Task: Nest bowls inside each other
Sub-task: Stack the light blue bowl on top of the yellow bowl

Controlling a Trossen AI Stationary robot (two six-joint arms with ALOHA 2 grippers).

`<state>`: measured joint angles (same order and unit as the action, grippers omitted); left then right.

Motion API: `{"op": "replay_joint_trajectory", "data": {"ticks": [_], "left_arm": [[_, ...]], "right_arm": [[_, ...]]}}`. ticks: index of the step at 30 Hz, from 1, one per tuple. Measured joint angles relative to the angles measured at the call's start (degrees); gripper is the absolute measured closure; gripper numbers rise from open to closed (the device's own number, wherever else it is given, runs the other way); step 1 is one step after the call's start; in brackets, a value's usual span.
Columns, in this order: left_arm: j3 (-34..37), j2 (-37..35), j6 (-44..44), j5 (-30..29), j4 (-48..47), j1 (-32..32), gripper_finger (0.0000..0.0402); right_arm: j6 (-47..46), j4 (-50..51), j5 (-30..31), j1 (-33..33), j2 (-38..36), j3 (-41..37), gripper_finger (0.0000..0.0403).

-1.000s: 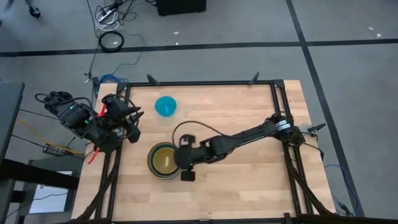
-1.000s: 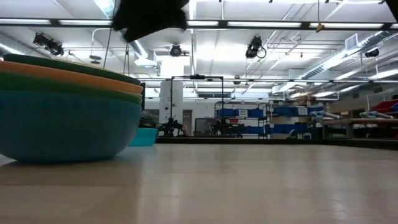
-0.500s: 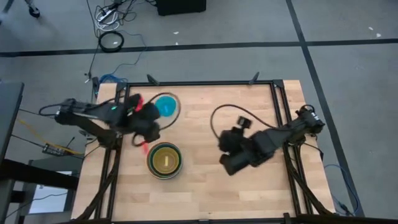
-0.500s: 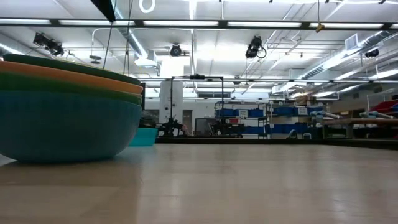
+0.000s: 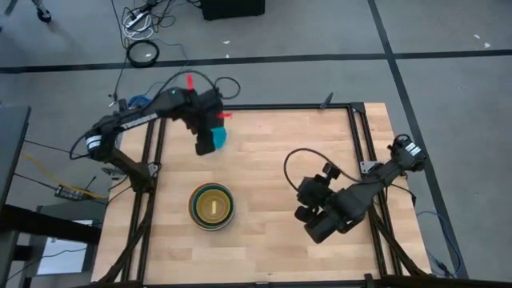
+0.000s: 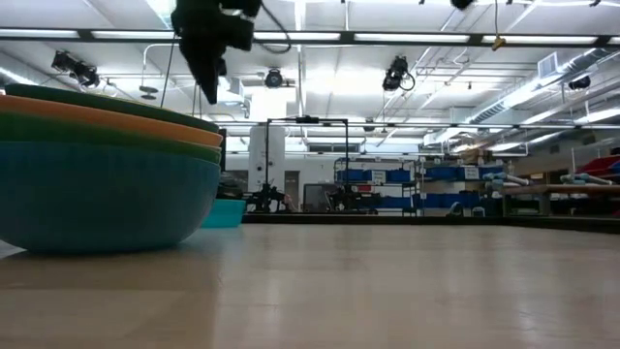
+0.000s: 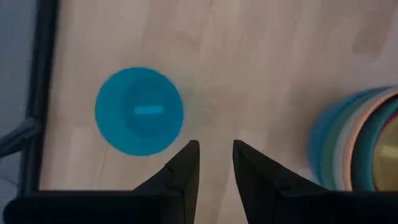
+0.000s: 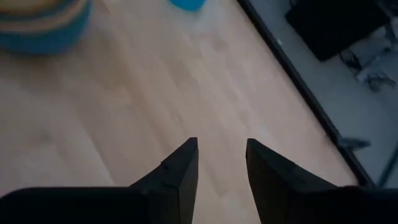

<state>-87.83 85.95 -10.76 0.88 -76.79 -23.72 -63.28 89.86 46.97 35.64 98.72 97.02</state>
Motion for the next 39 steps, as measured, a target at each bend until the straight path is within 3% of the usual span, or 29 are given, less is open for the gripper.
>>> {"op": "replay_joint_trajectory", "data": {"ticks": [5,11,23,39], "left_arm": [[0.00,3.34,-16.59,9.03,-2.76,-3.87,0.0296],[0.00,9.41,-26.67,3.62,-4.95,-4.04,0.0296],[0.00,20.56,-30.08,-0.18,-6.65,-5.42,0.0296],[0.00,21.56,-25.21,-0.23,-2.98,-12.35,0.0295]], "right_arm": [[-6.01,-1.17,-2.97,-0.25,0.01,-7.84,0.0280],[-10.77,-5.54,-8.02,-0.37,0.07,-13.81,0.0277],[-7.74,-17.56,-9.61,-0.63,0.11,-15.92,0.0277],[-2.80,-20.38,-9.14,-3.11,0.11,-15.92,0.0277]]}}
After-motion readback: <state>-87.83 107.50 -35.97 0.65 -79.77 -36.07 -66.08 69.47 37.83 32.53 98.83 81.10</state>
